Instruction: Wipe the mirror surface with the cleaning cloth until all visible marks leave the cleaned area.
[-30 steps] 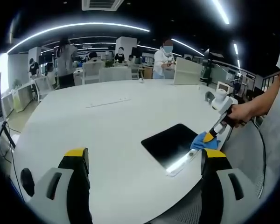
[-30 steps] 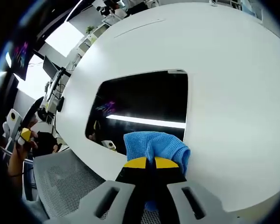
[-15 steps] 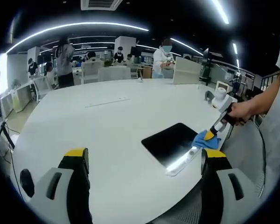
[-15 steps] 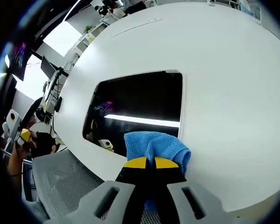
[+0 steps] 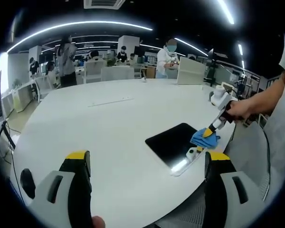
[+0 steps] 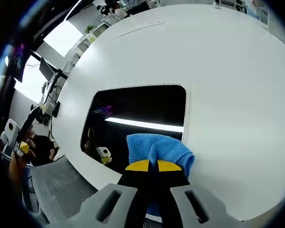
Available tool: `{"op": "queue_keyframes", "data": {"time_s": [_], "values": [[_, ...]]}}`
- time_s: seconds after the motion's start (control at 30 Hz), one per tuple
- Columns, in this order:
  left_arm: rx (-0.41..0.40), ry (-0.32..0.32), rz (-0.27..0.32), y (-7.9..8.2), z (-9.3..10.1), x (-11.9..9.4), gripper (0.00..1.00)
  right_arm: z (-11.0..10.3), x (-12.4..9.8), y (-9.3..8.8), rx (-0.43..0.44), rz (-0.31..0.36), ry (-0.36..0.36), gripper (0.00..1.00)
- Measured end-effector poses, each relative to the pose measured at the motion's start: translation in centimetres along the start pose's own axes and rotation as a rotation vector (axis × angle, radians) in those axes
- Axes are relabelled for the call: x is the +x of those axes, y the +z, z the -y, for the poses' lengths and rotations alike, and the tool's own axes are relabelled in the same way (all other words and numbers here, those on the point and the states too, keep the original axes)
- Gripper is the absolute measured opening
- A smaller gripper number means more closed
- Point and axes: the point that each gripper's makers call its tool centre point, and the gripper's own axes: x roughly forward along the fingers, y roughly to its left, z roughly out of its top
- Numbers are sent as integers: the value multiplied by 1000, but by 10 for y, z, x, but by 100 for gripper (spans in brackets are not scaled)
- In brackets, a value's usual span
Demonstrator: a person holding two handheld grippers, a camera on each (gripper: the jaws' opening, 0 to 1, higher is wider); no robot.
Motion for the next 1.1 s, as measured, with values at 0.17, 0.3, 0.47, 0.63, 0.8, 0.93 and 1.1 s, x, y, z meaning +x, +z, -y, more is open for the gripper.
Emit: {"op": "queue_keyframes", "data": {"time_s": [0.17, 0.3, 0.47, 0.63, 0.8, 0.93, 1.1], "values": [[-1, 2, 7, 0, -2, 1, 99, 5, 5, 15, -8, 3, -9, 0], [-2, 3, 7, -1, -4, 2, 99, 8, 7, 26, -12, 4, -16, 0], [-8, 3, 4, -2, -5, 4, 99, 11, 10, 35, -21, 3, -19, 0], [-3, 4, -7, -4, 1, 5, 99, 15, 13, 47, -19, 9, -22, 0], [-6, 11, -12, -6, -2, 4, 99, 19, 18, 63, -36, 17, -30, 0], [-7, 14, -14, -5, -1, 3, 99, 22, 20, 74, -37, 25, -38, 0], [-9, 16, -18, -6, -3, 4, 99, 24, 23, 85, -46, 31, -42, 0]]}}
